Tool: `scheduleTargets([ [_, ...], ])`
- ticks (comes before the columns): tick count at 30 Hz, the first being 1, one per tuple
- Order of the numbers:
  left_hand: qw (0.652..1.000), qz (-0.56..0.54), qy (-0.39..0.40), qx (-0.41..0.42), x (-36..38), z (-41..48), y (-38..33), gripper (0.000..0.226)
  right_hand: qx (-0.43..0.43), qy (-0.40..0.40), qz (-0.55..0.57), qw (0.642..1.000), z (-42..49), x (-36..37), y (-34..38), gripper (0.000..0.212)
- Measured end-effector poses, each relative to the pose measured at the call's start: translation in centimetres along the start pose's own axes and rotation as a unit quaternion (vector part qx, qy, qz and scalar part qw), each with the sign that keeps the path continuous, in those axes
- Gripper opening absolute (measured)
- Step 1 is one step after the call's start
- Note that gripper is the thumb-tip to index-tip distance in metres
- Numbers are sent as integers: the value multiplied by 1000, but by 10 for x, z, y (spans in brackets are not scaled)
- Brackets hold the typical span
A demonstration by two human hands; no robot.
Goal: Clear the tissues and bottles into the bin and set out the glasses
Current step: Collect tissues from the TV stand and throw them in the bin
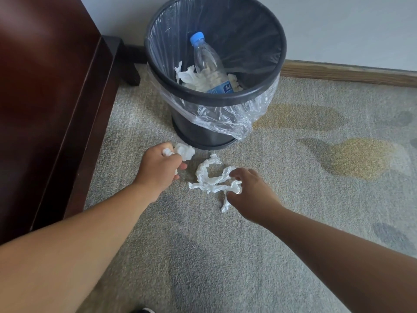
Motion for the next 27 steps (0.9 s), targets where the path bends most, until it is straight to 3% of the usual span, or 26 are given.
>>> scheduleTargets([
  [9, 999, 41, -15, 14, 1, -5, 8, 9, 17, 18, -89, 996, 16, 29, -17, 56],
  [11, 999, 44, -20, 18, 1, -8, 7, 16, 3, 26, -107, 994, 18, 39, -18, 55],
  [14, 999, 36, -14, 21, 3, -13, 7, 30, -18, 24, -134, 990, 20, 48, -16, 47],
  [20, 999, 33, -3, 9, 5, -16, 8, 20, -19, 23, -135, 990, 19, 52, -21, 29],
  [27, 1000, 14, -7, 13, 11, -12, 1, 8, -19, -9, -62, 998, 16, 26, -19, 6],
])
Point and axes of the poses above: each hand's wrist, its own z-axis towards the middle knuckle, its own x-axis out of the palm, y = z × x, the point moved 7 cm from there along z, towards the middle knuckle
